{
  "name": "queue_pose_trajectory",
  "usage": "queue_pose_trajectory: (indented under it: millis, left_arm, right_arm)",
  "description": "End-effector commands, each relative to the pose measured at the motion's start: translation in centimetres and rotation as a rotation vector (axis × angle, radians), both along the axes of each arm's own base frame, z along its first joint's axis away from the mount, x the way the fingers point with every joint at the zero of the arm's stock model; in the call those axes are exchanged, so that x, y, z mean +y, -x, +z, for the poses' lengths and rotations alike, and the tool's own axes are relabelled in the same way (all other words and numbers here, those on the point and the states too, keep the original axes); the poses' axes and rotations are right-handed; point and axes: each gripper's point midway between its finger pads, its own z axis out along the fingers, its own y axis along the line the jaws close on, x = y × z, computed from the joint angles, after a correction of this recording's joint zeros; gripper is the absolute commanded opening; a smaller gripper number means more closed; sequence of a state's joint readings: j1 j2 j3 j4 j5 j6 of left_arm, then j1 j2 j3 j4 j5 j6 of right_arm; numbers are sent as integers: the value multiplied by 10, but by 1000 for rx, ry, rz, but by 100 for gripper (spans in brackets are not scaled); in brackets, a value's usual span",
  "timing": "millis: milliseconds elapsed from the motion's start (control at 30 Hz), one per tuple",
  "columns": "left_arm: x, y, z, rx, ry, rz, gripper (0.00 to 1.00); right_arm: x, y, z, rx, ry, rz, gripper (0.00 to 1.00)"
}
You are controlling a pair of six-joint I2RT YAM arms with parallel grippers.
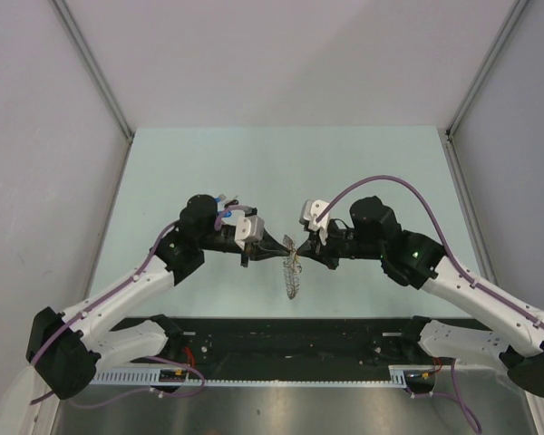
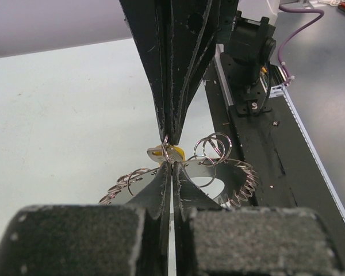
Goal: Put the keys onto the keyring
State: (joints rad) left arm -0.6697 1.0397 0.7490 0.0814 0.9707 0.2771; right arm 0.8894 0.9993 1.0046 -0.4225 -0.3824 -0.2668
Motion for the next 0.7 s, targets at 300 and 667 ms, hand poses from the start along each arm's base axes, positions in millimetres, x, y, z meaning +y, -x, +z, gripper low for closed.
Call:
queue_pose_trajectory:
  millis: [300,667]
  left_arm:
    - [-8,4,11,-36,-4,-39,0]
    - [-9,6,11,-39,-10,-50,0]
  right_arm:
    - [17,-2,47,-103,-94,49,0]
    - [18,-5,49,-119,-87,37,0]
